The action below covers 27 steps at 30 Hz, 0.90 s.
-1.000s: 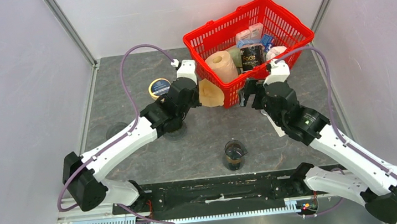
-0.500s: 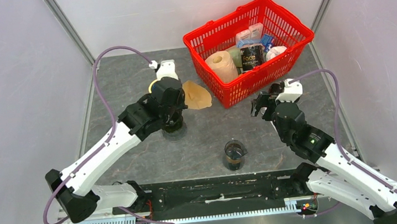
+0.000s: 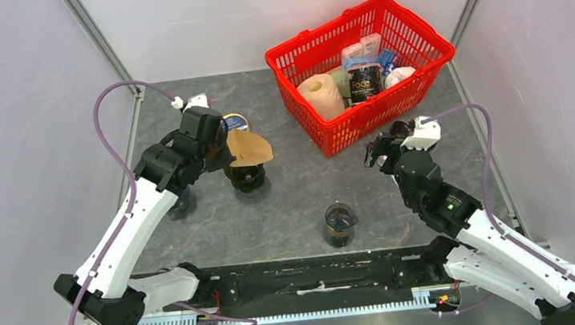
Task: Place the coffee filter in the dripper
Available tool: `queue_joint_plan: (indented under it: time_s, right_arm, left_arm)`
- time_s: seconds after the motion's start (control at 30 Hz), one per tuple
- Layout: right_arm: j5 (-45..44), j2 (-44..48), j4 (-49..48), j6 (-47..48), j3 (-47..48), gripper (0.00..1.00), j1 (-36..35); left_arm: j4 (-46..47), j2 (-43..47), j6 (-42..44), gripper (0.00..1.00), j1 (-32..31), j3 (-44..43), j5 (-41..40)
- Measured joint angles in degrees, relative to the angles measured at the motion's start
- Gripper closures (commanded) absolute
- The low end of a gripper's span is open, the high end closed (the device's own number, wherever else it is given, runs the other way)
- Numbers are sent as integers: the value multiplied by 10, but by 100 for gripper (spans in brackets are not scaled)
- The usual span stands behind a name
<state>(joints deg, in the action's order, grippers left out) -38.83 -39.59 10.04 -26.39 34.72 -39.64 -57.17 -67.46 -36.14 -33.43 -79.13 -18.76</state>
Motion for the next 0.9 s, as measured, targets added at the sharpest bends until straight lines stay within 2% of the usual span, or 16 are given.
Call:
queue_joint_plan:
  time_s: [0.43,0.67,0.9]
  right_arm:
    - [0,-11,-1,1,0,3,0]
    - [0,-17,-1,1,0,3,0]
    - [0,-19,-1,1,0,3,0]
  left_arm:
    - [-20,-31,-1,97,56,12,71]
    - [-25,-51,0,93,70,18,100]
    - [-26,-61,-1,82,80,26,108]
